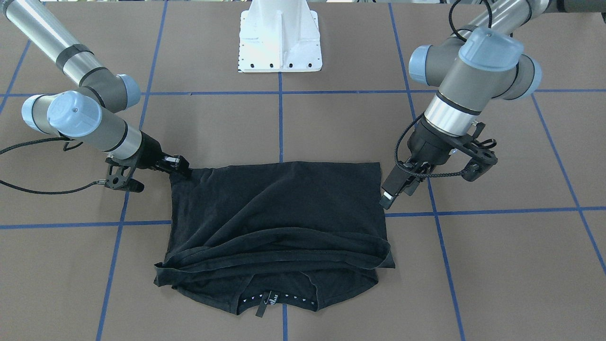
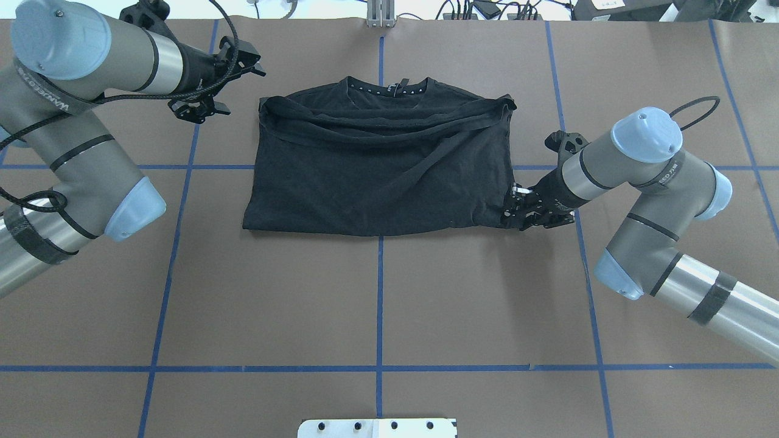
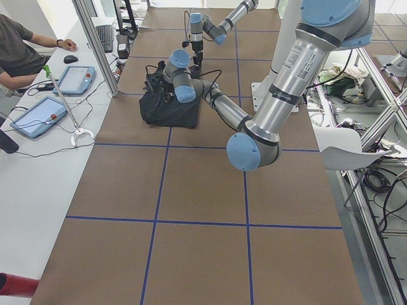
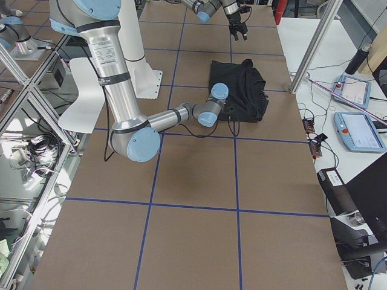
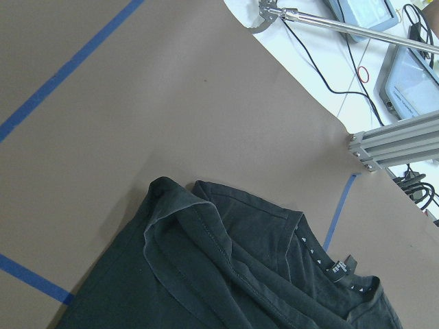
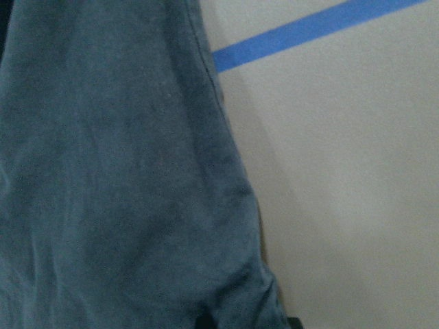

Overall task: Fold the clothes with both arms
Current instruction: 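Grasp the folded shirt corner with the right gripper and drag it diagonally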

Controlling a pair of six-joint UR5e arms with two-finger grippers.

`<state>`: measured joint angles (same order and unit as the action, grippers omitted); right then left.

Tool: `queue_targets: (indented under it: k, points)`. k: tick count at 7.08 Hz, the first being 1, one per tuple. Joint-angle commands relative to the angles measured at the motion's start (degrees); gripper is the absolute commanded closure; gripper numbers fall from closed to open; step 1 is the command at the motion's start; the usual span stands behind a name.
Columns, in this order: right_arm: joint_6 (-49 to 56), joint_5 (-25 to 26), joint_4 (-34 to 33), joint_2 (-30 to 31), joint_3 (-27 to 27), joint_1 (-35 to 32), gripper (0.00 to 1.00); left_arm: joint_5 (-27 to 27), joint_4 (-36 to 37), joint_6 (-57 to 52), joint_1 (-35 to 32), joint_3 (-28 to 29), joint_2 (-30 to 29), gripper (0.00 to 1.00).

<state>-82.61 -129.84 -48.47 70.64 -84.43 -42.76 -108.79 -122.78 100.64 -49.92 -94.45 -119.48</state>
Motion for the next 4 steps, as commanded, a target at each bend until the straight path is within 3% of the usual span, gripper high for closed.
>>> queue_targets:
  k: [1,2,3,4]
  points:
    - [-0.1,-1.89,-3.36,-1.02,-0.2,0.05,1.0,0.07,0.0,0.0,0.0,-0.03,0.13,0.0]
    - [-0.19,-5.91,-3.3,-0.68,-2.56,-0.3,1.0,0.07,0.0,0.0,-0.09,-0.03,0.21,0.0]
    - [-1.4,-10.74,-3.47,1.32,-10.15,-0.39,1.0,0.07,0.0,0.0,-0.09,-0.12,0.21,0.0]
    - [-8.81,-12.79,-3.47,3.61,-18.49,5.0,1.0,0.07,0.0,0.0,-0.17,-0.56,0.21,0.0]
